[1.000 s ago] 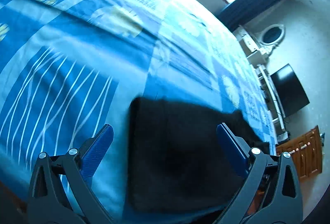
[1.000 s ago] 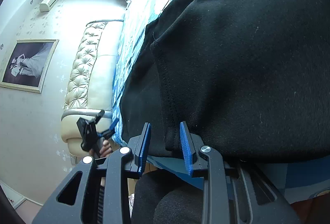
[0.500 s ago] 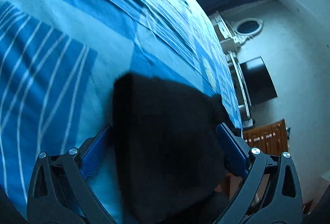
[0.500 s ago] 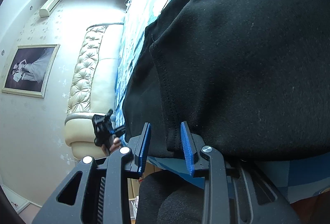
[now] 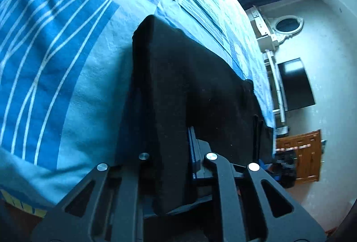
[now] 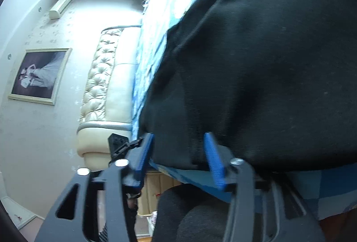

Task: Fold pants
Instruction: 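Grasp the pants end with the left gripper and lift it up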

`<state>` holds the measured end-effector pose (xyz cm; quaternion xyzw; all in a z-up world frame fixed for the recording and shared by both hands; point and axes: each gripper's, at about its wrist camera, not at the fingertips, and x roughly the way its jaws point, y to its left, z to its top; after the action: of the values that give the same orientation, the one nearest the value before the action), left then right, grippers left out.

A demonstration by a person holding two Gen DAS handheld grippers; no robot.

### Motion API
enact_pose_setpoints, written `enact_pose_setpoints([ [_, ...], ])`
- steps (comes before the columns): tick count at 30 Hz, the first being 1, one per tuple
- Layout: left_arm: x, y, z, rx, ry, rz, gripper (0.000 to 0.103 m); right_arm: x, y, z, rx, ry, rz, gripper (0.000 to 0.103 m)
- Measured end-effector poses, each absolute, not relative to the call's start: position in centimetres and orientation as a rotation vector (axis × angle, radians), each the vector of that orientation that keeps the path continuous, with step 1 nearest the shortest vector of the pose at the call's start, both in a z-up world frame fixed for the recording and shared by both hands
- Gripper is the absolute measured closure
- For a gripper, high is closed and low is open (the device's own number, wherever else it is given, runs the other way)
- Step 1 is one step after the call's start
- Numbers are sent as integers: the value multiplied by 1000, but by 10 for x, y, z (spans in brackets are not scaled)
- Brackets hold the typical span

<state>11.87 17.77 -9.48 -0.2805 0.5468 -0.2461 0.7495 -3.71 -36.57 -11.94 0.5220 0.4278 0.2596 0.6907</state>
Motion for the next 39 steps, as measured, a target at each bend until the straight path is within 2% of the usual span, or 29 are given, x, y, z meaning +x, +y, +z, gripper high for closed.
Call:
enact_pose_setpoints([
  [1,117,173,-88,-582,1187,-521,89,-37,-365,-116,1165,950,583,26],
  [2,115,170,-82,-564,1180,-507,89,-37,-363,-111,1143,952,570,24],
  [7,115,162,-57,-554,1159,-474,89,-40,-350,-85,918,989,486,22],
  [13,106,145,-23,-475,1130,-425,89,-51,-325,-51,506,1002,278,20],
  [16,101,128,-4,-389,1100,-398,89,-55,-320,-43,407,990,226,20],
  [23,83,74,40,-180,1008,-359,89,-67,-330,-37,323,933,98,18],
  [27,70,39,57,-78,961,-341,89,-75,-349,-36,377,916,40,18],
  [39,48,-35,78,66,904,-335,90,-108,-373,-28,439,899,13,18],
])
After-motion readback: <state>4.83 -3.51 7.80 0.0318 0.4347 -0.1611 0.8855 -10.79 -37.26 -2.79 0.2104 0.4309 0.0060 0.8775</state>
